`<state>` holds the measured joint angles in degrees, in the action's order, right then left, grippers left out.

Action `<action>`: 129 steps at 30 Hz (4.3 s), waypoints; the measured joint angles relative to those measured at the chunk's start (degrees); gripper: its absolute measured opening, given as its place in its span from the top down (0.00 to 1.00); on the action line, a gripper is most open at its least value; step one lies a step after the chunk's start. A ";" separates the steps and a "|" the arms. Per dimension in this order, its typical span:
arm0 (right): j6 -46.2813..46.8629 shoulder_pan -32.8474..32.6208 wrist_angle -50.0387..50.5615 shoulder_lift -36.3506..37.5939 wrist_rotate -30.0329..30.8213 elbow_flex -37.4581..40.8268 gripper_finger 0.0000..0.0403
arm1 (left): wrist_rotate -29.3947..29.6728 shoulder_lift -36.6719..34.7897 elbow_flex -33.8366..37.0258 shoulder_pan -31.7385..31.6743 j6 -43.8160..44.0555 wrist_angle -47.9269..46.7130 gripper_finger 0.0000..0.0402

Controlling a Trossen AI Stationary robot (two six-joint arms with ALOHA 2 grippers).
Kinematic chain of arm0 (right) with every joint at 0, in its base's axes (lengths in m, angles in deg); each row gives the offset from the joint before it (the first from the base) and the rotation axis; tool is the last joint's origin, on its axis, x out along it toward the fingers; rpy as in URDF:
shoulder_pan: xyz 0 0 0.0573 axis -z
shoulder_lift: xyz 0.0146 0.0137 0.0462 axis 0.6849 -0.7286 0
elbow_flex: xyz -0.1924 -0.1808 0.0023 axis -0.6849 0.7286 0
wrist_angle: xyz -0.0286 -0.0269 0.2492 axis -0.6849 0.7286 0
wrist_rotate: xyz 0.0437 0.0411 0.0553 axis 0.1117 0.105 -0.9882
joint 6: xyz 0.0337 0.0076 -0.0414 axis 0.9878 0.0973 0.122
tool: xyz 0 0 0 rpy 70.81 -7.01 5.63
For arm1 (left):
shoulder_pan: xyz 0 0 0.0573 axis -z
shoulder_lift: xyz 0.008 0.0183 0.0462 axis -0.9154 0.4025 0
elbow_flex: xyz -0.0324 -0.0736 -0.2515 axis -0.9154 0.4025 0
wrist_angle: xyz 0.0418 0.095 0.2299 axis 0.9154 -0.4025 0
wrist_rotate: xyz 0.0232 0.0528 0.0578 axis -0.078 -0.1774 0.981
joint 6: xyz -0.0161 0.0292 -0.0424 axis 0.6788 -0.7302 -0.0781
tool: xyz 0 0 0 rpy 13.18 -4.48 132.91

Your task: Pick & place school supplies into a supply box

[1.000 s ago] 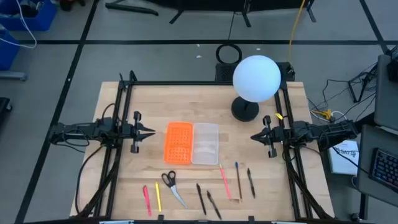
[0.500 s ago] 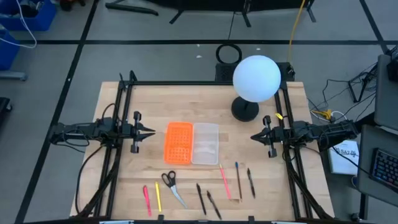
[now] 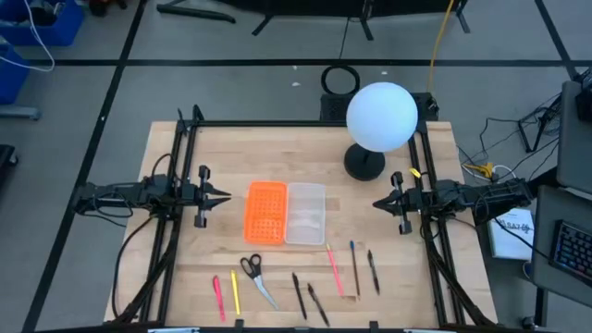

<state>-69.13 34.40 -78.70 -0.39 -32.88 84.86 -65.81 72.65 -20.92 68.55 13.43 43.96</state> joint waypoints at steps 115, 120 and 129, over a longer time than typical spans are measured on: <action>35.55 -23.83 62.23 -71.21 24.17 -76.52 1.00 | 10.49 0.00 0.00 -0.02 -1.97 4.38 0.87; 59.78 -27.33 81.49 -86.48 13.02 -95.01 1.00 | 11.67 0.00 0.00 -0.02 -3.12 4.68 0.87; 87.58 -32.11 88.34 -95.88 3.53 -97.52 1.00 | 11.65 0.00 0.00 -0.02 1.34 5.13 0.87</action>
<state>18.45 2.29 9.64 -96.27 -29.35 -12.66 -54.17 72.65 -20.92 68.53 14.77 49.08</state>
